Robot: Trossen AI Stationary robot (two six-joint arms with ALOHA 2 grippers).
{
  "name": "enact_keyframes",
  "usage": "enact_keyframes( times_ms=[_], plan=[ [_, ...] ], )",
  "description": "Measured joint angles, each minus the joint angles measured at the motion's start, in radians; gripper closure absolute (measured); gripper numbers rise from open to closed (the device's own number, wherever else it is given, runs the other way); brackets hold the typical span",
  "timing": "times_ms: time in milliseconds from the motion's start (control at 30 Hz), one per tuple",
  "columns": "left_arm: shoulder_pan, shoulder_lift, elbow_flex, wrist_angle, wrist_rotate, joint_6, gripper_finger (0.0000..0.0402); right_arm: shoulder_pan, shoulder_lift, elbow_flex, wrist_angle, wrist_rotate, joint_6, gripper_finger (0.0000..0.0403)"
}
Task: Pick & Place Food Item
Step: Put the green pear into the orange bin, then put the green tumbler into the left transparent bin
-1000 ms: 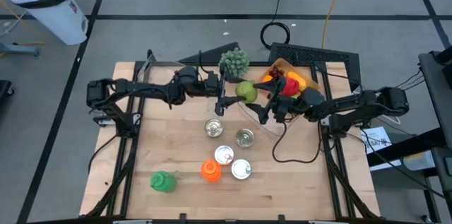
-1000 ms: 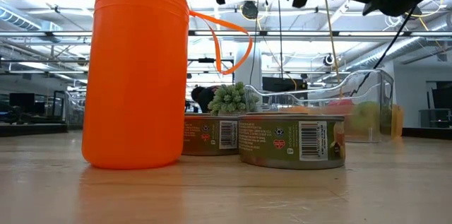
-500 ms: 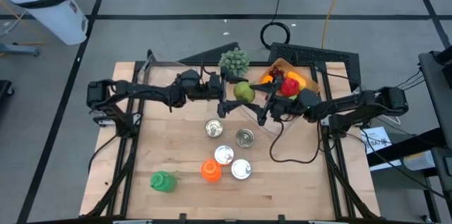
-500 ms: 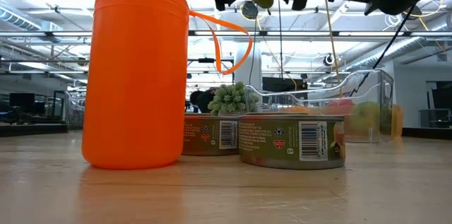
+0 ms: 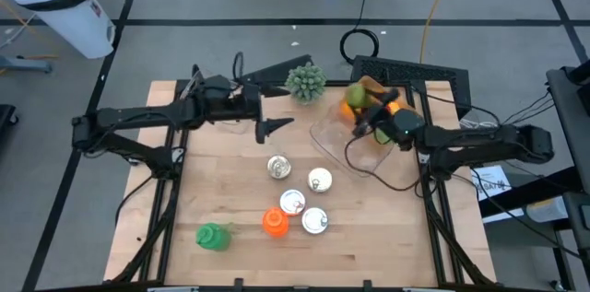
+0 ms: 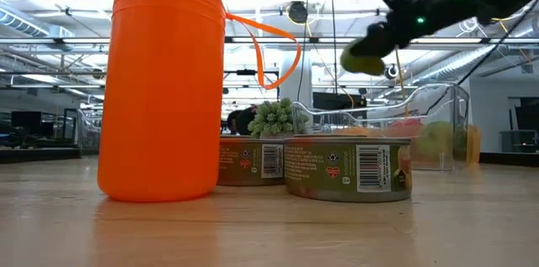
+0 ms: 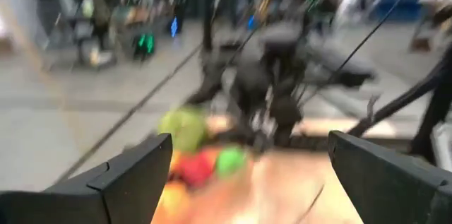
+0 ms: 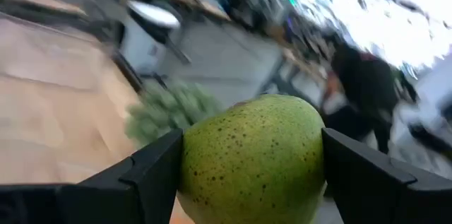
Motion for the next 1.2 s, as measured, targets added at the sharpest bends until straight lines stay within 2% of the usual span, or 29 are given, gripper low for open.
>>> enact_keyframes(
  times_ms=[100,200,267,400,567,700,800,933,1200],
  plan=[
    [0.003,0.017,-0.003,-0.102,-0.033,-0.001,0.0012,-0.077,-0.095,-0.042,-0.148,0.042,0.158,0.012],
    [-0.001,0.055,-0.003,-0.108,-0.039,0.0,0.0011,-0.132,-0.16,-0.087,-0.3,0.099,0.33,0.012],
    [0.0,0.084,-0.003,-0.108,-0.04,0.002,0.0011,-0.146,-0.199,-0.09,-0.399,0.136,0.451,0.012],
    [0.002,0.137,-0.003,-0.111,-0.051,0.003,0.0011,-0.145,-0.261,-0.09,-0.638,0.134,0.661,0.012],
    [0.003,0.193,-0.003,-0.106,-0.062,0.02,0.0011,-0.146,-0.297,-0.091,-0.869,0.184,0.843,0.0118],
    [0.003,0.217,-0.003,-0.075,-0.063,0.041,0.0011,-0.158,-0.289,-0.092,-0.955,0.183,0.929,0.0101],
    [0.003,0.217,-0.003,-0.07,-0.063,0.035,0.0011,-0.16,-0.282,-0.116,-0.923,0.181,0.929,0.008],
    [0.003,0.216,-0.003,-0.055,-0.063,0.021,0.0011,-0.162,-0.283,-0.146,-0.797,0.181,0.834,0.0057],
    [0.0,0.216,-0.003,-0.057,-0.062,-0.013,0.0011,-0.17,-0.283,-0.147,-0.608,0.208,0.571,0.005]
  ],
)
